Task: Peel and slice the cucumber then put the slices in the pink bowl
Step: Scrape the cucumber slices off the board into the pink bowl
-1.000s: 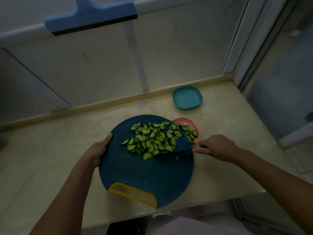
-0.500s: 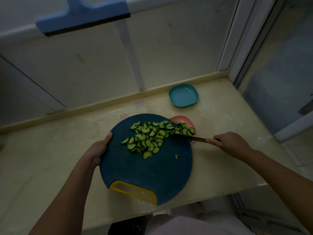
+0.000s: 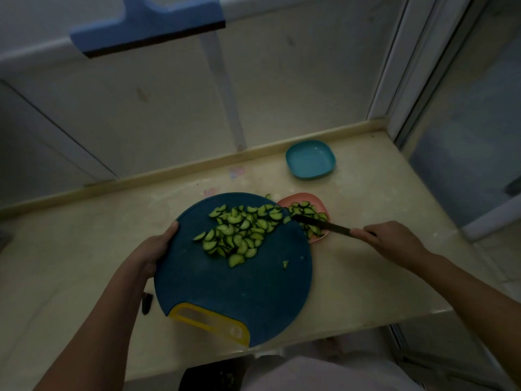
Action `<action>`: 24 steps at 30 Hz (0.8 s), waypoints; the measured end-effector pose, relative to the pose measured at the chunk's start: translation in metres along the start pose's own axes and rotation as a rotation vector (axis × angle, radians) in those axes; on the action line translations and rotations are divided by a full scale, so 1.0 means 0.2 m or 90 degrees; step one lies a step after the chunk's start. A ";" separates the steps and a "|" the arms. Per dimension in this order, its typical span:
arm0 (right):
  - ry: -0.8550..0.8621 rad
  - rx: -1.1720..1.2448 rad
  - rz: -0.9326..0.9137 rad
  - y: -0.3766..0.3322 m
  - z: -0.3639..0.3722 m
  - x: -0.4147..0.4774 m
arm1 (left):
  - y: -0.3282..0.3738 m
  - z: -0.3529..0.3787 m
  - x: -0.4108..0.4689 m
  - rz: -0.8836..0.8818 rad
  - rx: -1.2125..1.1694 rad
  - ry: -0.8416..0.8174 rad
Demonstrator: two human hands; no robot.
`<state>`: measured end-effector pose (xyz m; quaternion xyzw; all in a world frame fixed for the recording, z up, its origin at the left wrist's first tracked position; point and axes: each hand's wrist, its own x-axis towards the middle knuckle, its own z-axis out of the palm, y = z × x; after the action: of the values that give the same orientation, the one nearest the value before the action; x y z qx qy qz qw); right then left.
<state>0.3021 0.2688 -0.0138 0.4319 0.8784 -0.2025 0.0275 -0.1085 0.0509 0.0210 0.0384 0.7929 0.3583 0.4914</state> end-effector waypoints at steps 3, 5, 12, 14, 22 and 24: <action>-0.040 -0.025 -0.103 -0.11 -0.03 0.00 | 0.02 0.02 0.00 0.001 0.000 -0.010; -0.073 -0.052 -0.168 -0.22 -0.04 0.00 | 0.04 0.06 -0.01 0.007 -0.004 -0.020; -0.070 -0.115 -0.299 -0.41 0.05 0.02 | 0.08 0.16 0.01 0.023 0.002 -0.038; -0.072 -0.113 -0.263 -0.41 0.05 0.01 | 0.07 0.17 0.01 0.028 0.017 -0.035; -0.040 -0.128 -0.190 -0.28 0.05 0.00 | 0.07 0.17 0.02 0.047 0.025 -0.036; -0.046 -0.133 -0.169 -0.27 0.04 -0.01 | 0.07 0.17 0.03 0.051 0.027 -0.040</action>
<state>0.2611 0.2353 -0.0024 0.2996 0.9424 -0.1273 0.0768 -0.0875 0.0819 0.0157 0.0921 0.7824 0.3592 0.5003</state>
